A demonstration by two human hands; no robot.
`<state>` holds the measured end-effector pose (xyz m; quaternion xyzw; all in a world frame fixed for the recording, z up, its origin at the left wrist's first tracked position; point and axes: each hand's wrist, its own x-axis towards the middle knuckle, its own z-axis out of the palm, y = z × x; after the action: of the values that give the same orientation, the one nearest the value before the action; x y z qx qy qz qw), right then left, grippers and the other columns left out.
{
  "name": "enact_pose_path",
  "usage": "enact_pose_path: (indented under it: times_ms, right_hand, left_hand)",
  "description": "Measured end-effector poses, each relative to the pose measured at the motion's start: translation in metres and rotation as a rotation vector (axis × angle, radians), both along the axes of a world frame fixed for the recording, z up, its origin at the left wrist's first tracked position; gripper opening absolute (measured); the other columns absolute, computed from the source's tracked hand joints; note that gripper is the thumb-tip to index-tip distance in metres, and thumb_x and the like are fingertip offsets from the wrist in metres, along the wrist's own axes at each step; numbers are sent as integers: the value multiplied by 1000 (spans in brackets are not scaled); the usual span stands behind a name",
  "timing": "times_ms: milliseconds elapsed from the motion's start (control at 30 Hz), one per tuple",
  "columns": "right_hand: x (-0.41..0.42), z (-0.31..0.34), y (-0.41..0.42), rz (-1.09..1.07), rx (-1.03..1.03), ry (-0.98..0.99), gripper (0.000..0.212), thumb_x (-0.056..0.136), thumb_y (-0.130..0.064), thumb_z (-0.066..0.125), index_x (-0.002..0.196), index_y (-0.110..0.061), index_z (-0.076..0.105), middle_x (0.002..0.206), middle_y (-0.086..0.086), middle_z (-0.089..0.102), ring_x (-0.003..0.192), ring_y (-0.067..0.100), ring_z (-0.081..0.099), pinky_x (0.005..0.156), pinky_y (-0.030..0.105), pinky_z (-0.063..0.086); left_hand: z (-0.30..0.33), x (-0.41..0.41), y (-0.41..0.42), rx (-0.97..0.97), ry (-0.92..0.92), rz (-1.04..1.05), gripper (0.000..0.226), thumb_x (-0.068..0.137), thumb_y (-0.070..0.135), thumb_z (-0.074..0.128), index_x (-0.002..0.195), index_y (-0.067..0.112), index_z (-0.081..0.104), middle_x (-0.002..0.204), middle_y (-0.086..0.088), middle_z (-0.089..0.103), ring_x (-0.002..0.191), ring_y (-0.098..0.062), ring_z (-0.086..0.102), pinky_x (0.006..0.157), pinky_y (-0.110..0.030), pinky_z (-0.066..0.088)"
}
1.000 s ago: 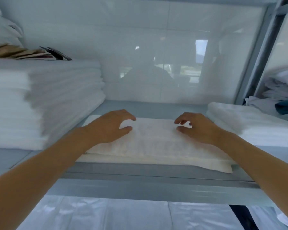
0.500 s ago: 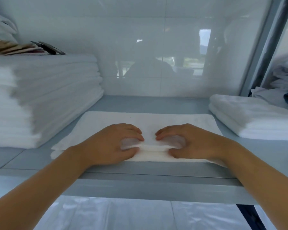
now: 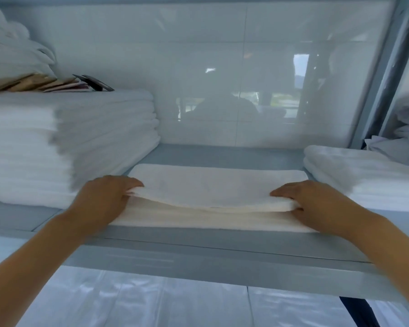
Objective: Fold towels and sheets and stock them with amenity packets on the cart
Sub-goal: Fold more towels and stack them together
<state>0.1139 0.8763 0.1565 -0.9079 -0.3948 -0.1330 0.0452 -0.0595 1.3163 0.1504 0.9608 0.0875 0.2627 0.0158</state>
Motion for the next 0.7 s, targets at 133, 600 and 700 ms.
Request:
enact_pose_path:
  times_ms: [133, 600, 700]
  right_hand:
    - [6, 39, 2, -42, 135, -86, 40, 88, -8, 62, 113, -37, 74, 105, -8, 77, 91, 19, 69, 83, 39, 55]
    - [-20, -9, -58, -23, -16, 190, 77, 94, 1, 59, 155, -38, 34, 159, -27, 24, 145, -11, 21, 110, -1, 2]
    - [-15, -7, -68, -49, -32, 356, 91, 91, 6, 55, 150, -58, 26, 156, -39, 16, 137, -30, 6, 109, -2, -1]
  left_hand:
    - [42, 9, -3, -1, -111, 5, 43, 93, 3, 55, 117, 33, 74, 116, 3, 75, 99, -29, 68, 77, -36, 49]
    - [-40, -58, 15, -296, 55, -263, 84, 83, -19, 58, 132, 49, 59, 142, 23, 56, 136, -4, 50, 119, -26, 29]
    - [-40, -62, 32, -327, 184, -319, 90, 89, -12, 57, 139, 63, 47, 150, 32, 45, 144, 3, 37, 124, -37, 25]
